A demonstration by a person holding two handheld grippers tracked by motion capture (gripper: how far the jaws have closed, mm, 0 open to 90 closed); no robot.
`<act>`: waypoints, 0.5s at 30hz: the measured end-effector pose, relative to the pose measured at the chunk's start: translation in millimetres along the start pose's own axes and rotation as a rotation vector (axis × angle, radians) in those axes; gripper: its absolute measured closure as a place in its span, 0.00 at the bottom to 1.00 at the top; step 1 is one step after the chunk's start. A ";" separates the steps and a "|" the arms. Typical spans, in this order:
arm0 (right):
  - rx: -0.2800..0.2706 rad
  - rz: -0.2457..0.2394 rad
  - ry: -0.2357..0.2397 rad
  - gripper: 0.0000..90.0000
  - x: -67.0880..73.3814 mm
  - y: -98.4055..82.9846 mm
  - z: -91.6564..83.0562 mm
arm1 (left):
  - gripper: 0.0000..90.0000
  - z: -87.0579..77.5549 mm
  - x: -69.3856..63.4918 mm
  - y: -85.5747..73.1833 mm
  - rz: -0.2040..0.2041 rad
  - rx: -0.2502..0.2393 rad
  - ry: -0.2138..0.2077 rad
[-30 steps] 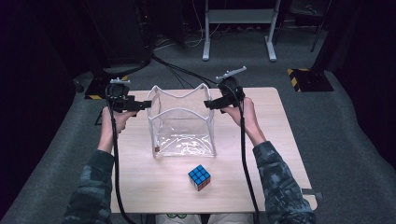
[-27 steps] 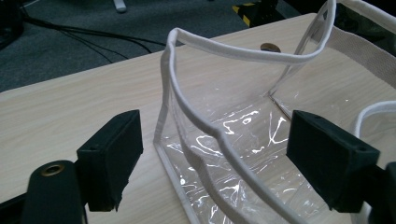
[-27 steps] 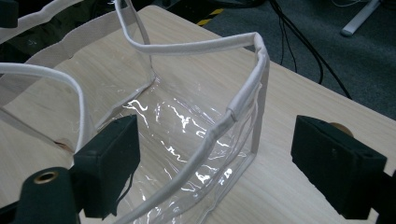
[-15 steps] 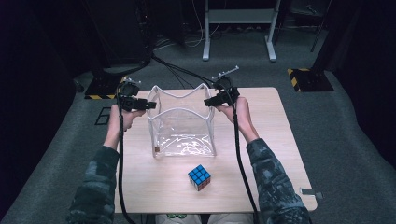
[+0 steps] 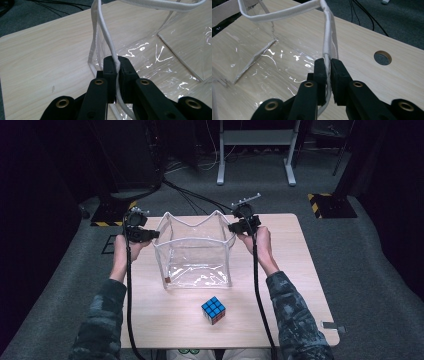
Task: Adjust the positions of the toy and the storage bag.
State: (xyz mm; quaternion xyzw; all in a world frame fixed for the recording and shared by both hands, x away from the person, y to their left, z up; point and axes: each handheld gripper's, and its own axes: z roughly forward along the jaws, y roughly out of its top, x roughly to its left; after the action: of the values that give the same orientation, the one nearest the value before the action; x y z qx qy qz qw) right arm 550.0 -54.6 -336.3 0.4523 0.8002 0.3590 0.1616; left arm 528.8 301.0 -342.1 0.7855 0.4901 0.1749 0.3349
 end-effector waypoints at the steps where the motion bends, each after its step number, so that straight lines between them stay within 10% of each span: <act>1: 0.001 0.002 -0.002 0.95 -1.2 -0.6 -0.9 | 0.95 -0.3 -0.1 0.3 0.011 0.003 0.005; 15: -0.058 0.028 -0.049 0.96 -19.1 -5.1 -20.6 | 0.96 3.5 -12.4 6.9 0.036 -0.024 0.006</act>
State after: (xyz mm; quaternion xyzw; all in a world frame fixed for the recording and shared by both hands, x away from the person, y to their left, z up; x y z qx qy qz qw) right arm 545.1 -81.2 -327.0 0.4671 0.7791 0.3731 0.1891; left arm 529.8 286.7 -339.1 0.7895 0.4748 0.1891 0.3399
